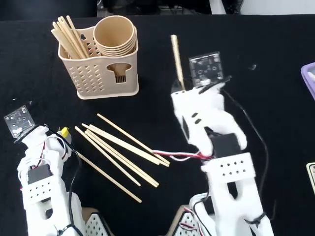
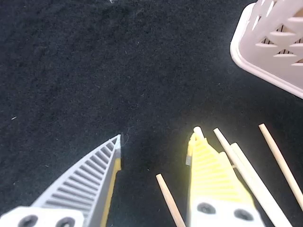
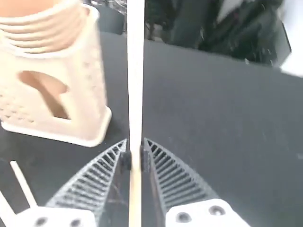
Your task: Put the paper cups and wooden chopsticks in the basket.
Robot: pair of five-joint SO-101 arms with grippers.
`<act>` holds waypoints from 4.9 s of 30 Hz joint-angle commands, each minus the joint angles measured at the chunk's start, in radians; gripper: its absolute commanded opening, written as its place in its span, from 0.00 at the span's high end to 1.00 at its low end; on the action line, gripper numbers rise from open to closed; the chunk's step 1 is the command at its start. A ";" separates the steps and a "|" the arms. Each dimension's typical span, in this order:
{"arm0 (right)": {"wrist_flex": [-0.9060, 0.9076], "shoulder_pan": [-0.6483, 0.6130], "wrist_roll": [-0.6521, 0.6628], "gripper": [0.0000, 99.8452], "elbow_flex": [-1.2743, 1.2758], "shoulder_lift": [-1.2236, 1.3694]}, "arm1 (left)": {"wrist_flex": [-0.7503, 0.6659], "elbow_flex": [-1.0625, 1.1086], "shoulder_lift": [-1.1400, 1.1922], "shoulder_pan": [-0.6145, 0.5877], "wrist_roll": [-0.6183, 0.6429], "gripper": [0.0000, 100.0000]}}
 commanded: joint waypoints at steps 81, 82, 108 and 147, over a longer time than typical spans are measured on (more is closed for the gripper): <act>-0.086 -0.466 0.006 0.82 0.269 -0.110 | -0.018 -0.007 -0.015 -0.001 -0.002 0.78; -0.089 -0.470 0.006 0.81 0.323 -0.111 | -0.018 -0.007 -0.015 -0.001 -0.002 0.78; 0.020 -0.465 0.091 0.80 0.107 0.542 | -0.018 -0.005 -0.015 -0.001 -0.002 0.78; 0.000 -0.388 0.247 0.80 0.045 0.657 | -0.018 -0.005 -0.015 -0.001 -0.002 0.78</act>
